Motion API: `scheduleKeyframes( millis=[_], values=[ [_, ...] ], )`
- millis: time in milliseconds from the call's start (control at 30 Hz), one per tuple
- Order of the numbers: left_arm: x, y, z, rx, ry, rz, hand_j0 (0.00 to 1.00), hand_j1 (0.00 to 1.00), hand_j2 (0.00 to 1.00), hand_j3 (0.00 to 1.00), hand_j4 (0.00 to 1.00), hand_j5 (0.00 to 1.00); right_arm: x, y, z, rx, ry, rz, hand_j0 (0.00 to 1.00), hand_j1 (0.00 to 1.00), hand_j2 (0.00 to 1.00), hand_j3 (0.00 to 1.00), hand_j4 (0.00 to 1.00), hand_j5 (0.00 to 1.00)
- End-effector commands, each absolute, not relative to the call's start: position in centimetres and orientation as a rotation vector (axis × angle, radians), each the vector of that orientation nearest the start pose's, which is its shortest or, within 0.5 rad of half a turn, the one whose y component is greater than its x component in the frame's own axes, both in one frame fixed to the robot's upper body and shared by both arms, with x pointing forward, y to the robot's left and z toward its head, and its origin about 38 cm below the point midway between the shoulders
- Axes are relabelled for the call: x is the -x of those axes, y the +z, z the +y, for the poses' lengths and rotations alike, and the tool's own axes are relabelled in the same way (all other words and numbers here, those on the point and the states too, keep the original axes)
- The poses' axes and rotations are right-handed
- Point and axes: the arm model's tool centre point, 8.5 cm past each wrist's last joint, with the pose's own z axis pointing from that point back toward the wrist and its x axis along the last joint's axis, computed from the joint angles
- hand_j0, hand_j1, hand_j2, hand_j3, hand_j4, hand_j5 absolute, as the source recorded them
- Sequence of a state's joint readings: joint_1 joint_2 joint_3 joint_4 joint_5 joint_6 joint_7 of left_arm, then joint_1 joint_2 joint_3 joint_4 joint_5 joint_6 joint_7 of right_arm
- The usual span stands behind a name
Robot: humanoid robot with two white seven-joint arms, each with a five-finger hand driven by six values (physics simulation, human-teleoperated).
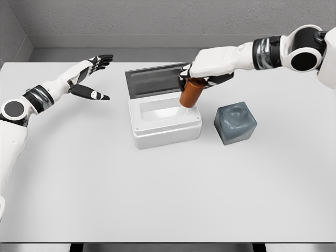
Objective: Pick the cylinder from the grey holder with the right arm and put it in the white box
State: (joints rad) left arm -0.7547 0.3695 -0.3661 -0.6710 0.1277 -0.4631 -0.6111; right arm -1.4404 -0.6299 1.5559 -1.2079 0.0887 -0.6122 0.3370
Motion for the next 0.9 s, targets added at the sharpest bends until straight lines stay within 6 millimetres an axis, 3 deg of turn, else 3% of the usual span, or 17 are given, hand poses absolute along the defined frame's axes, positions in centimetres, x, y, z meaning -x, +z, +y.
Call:
scheduleKeyframes(
  millis=[0, 267, 433, 867],
  values=[
    [-52.7, 13.8, 31.3, 0.102, -0.939, -1.566, 1.00, 1.00, 1.00, 1.00, 1.00, 1.00, -50.4, 28.6, -17.2, -0.324, -2.992, 1.755, 0.37, 0.37, 0.37, 0.37, 0.37, 0.37],
    [-52.7, 13.9, 31.2, 0.102, -0.940, -1.569, 1.00, 1.00, 1.00, 1.00, 1.00, 1.00, -50.9, 28.2, -15.5, -0.302, -2.991, 1.742, 0.37, 0.37, 0.37, 0.37, 0.37, 0.37],
    [-52.7, 13.8, 31.2, 0.103, -0.940, -1.567, 1.00, 1.00, 1.00, 1.00, 1.00, 1.00, -52.0, 28.0, -16.5, -0.355, -3.040, 1.732, 0.37, 0.37, 0.37, 0.37, 0.37, 0.37],
    [-52.7, 13.9, 31.2, 0.104, -0.940, -1.570, 1.00, 1.00, 1.00, 1.00, 1.00, 1.00, -51.2, 27.8, -16.0, -0.320, -3.033, 1.694, 0.38, 0.38, 0.38, 0.38, 0.38, 0.38]
  ],
)
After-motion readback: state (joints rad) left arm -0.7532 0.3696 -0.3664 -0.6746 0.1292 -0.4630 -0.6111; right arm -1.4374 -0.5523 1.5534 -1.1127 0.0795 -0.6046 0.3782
